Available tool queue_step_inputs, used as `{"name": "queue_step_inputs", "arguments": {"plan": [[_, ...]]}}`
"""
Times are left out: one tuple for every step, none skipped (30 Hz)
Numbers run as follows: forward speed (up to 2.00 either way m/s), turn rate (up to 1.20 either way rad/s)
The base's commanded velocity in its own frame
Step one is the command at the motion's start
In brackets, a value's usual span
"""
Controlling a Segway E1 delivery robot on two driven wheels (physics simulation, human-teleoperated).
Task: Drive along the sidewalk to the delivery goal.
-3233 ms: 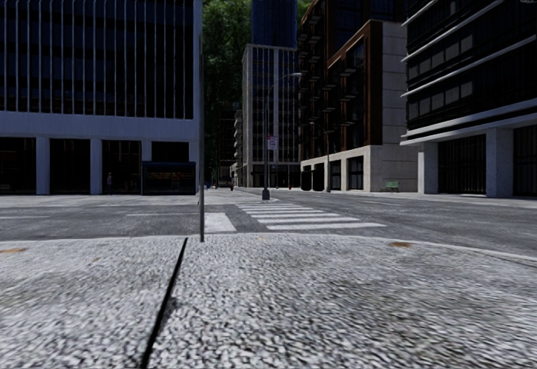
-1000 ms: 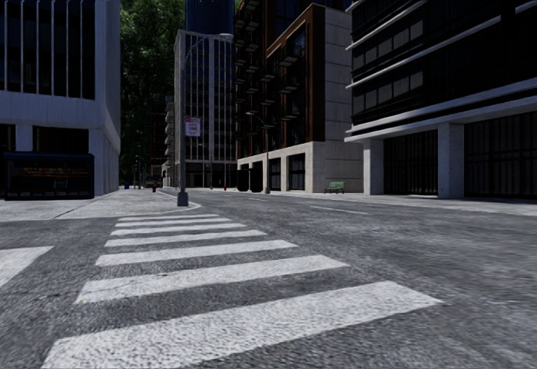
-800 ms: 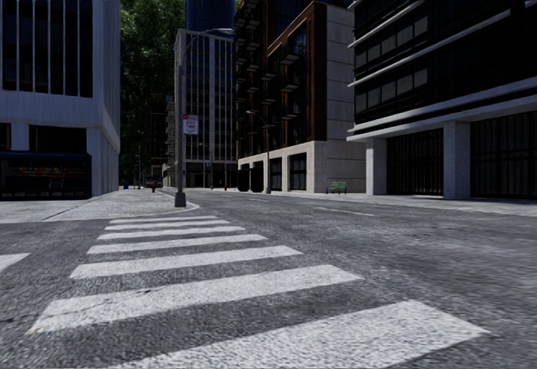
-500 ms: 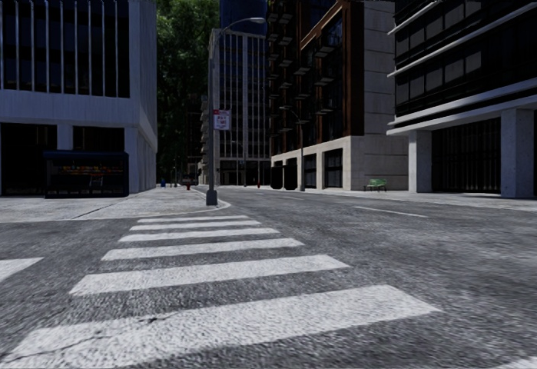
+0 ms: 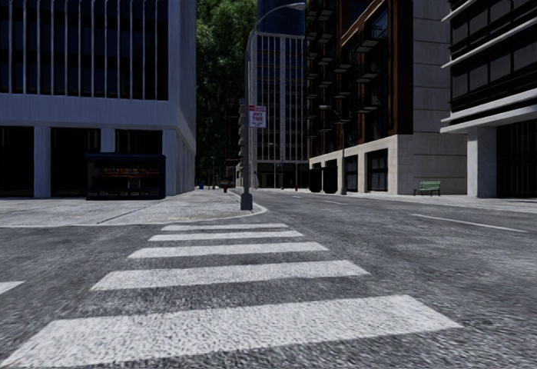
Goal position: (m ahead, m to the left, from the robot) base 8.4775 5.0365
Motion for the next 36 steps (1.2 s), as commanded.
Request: {"name": "queue_step_inputs", "arguments": {"plan": [[2.00, 0.01], [2.00, 0.01], [2.00, 0.01], [2.00, 0.10], [2.00, 0.33], [2.00, 0.53], [2.00, 0.64], [2.00, 0.64], [2.00, 0.68], [2.00, 0.68], [2.00, 0.68], [2.00, 0.54], [2.00, 0.34], [2.00, 0.27], [2.00, 0.27], [2.00, 0.25], [2.00, 0.15], [2.00, 0.06], [2.00, 0.03], [2.00, 0.03], [2.00, 0.03], [2.00, 0.03], [2.00, 0.02], [2.00, 0.02], [2.00, 0.02], [2.00, 0.02], [2.00, 0.02], [1.96, 0.02], [1.90, 0.02], [1.84, 0.02], [1.77, 0.02], [1.77, 0.02], [1.72, 0.02], [1.70, 0.02], [1.69, 0.02], [1.68, 0.02]]}}
